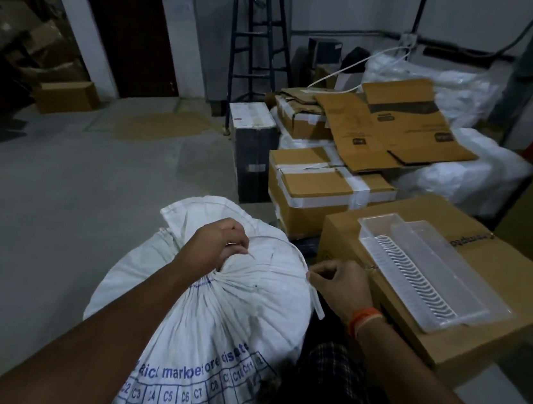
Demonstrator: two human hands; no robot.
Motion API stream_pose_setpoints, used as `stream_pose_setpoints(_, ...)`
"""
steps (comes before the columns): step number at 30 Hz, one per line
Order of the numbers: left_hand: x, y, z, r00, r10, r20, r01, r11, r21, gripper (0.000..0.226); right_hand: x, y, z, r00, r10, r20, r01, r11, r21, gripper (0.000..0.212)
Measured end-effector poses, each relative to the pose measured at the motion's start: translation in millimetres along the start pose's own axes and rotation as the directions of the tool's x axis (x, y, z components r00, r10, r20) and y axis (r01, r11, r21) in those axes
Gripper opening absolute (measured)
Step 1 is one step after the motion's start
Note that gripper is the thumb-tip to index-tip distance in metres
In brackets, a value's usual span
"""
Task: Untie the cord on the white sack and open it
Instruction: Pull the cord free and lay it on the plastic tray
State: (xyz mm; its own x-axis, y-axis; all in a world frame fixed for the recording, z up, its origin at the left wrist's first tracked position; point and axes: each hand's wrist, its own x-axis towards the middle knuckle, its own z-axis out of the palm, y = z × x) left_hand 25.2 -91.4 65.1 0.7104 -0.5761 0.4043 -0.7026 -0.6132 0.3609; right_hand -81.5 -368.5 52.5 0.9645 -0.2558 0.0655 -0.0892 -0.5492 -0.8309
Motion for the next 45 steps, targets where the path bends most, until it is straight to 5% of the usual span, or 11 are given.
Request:
stream_pose_setpoints(10, 97, 78, 50, 0.991, 0.069, 0.114, -0.046, 0.981, -0.190, 0.002, -6, 22, -100, 0.975, -0.024, -0.222, -0.025, 0.977, -0.214, 0.013)
stream_pose_setpoints(19, 184, 152, 119, 0.982, 0.063, 0.179, -0.041, 0.991, -0.128, 0.011, 20, 71, -172, 0.940, 0.018, -0.339, -0.148, 0.920, -0.362, 0.035)
stream_pose_setpoints(27, 223, 168, 154, 0.952, -0.020, 0.306, 0.005, 0.999, 0.052, 0.016, 49, 107, -172, 0.895, 0.144, -0.423, -0.364, 0.784, -0.503, 0.017)
stream_pose_setpoints(41, 272, 182, 202, 0.714, -0.077, 0.695, -0.172, 0.944, 0.282, 0.022, 83, 139, -140, 0.903, 0.168, -0.395, -0.406, 0.631, -0.661, 0.013)
stream_pose_setpoints(45, 271, 178, 208, 0.746, -0.036, 0.665, -0.159, 0.960, 0.230, 0.022, 78, 134, -141, 0.926, 0.144, -0.349, -0.354, 0.649, -0.673, 0.016)
